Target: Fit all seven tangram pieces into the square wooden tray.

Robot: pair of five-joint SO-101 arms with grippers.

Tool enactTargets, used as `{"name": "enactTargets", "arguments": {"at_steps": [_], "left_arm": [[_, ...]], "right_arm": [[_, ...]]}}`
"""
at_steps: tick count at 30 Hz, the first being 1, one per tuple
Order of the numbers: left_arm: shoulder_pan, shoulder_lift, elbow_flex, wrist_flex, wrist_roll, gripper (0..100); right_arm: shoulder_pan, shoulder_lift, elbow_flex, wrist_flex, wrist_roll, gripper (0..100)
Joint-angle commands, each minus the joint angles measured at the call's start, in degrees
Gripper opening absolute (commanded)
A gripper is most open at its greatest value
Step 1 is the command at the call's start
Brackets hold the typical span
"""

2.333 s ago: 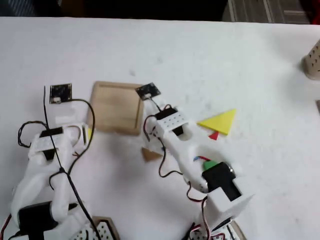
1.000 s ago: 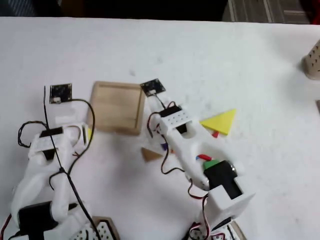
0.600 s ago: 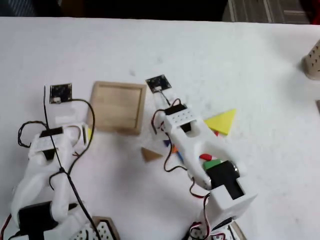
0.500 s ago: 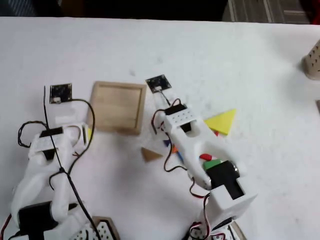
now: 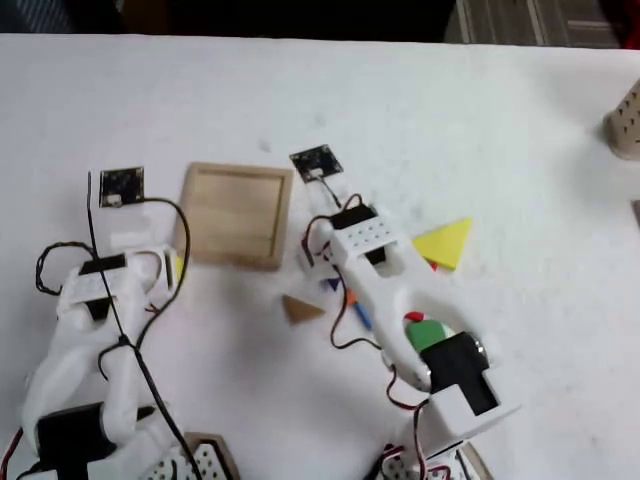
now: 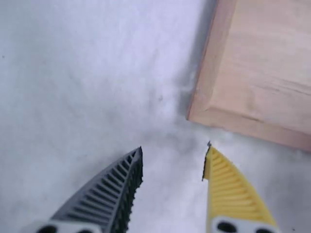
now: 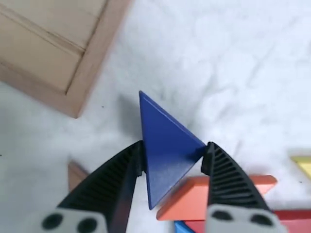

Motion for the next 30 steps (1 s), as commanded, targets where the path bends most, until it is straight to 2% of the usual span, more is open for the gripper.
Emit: {"name": "enactTargets", "arguments": {"at_steps": [1, 7, 14, 16, 20, 23, 30], "left_arm": [[-0.22, -2.51, -0.35, -0.79, -0.44, 23], [-0.22, -2.51, -0.35, -0.88, -0.44, 23], [-1.01, -2.51, -0.35, -0.79, -0.44, 23], [-1.10, -2.51, -0.35, -0.88, -0.44, 23], [-1.10, -2.51, -0.35, -0.88, -0.44, 23], [-1.19, -2.51, -0.35, -0.79, -0.44, 23], [-1.19, -2.51, -0.35, -0.88, -0.44, 23]], "right_arm": [[1.19, -3.91, -1.49, 0.04, -0.53, 13.8], [0.75, -4.00, -2.46, -2.42, -0.53, 13.8], [0.57, -3.38, -7.91, 2.68, -0.09, 14.2], [0.22, -2.77, -7.65, 2.59, 0.18, 17.0], [-1.71, -0.40, -7.38, 2.68, 12.31, 29.1], [-2.07, 2.59, -7.74, 2.15, 20.04, 31.5], [-2.15, 7.87, -7.74, -1.89, 21.89, 31.5]]}}
